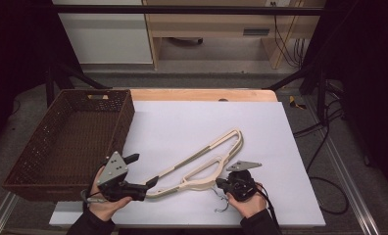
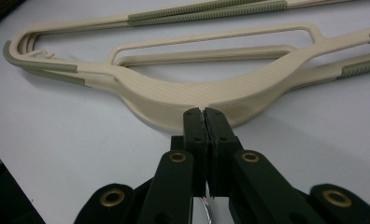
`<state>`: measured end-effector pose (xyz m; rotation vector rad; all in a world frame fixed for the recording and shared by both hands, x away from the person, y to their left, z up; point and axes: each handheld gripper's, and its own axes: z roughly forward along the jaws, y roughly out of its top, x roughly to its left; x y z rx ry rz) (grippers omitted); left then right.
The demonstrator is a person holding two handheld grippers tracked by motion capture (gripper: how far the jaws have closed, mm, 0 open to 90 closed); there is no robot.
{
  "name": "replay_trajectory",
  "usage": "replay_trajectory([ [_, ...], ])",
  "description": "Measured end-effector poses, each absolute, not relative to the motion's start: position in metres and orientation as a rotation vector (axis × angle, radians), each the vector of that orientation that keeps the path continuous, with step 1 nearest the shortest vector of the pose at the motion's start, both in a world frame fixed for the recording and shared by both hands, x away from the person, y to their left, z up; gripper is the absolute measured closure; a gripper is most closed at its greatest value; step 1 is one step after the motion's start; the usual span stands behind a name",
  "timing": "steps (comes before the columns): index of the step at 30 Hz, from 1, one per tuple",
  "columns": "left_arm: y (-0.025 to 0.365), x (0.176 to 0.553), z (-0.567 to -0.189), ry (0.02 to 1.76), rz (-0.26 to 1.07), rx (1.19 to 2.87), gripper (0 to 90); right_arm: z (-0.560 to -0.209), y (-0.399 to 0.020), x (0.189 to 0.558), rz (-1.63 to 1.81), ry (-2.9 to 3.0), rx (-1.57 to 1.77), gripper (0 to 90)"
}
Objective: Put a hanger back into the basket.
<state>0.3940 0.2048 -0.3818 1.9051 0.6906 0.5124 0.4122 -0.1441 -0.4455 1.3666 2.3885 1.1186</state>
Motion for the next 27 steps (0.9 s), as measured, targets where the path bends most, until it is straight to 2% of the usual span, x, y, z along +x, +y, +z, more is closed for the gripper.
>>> replay_trajectory([
  [19, 0.093, 0.419, -0.424, 0.537, 0.402, 2.171, 17.7, -0.437, -0.147, 0.413, 1.111, 2.386, 1.355, 88.9],
  [22, 0.082, 0.420, -0.432, 0.517, 0.390, 2.207, 21.7, -0.436, -0.148, 0.413, 1.128, 2.389, 1.337, 88.9],
  [23, 0.080, 0.420, -0.434, 0.514, 0.388, 2.216, 25.6, -0.436, -0.148, 0.413, 1.112, 2.390, 1.333, 88.9],
  [25, 0.077, 0.420, -0.437, 0.499, 0.401, 2.250, 26.6, -0.436, -0.148, 0.413, 1.116, 2.386, 1.333, 88.9],
  [27, 0.075, 0.420, -0.439, 0.500, 0.398, 2.256, 34.3, -0.434, -0.149, 0.413, 1.123, 2.391, 1.332, 88.9],
])
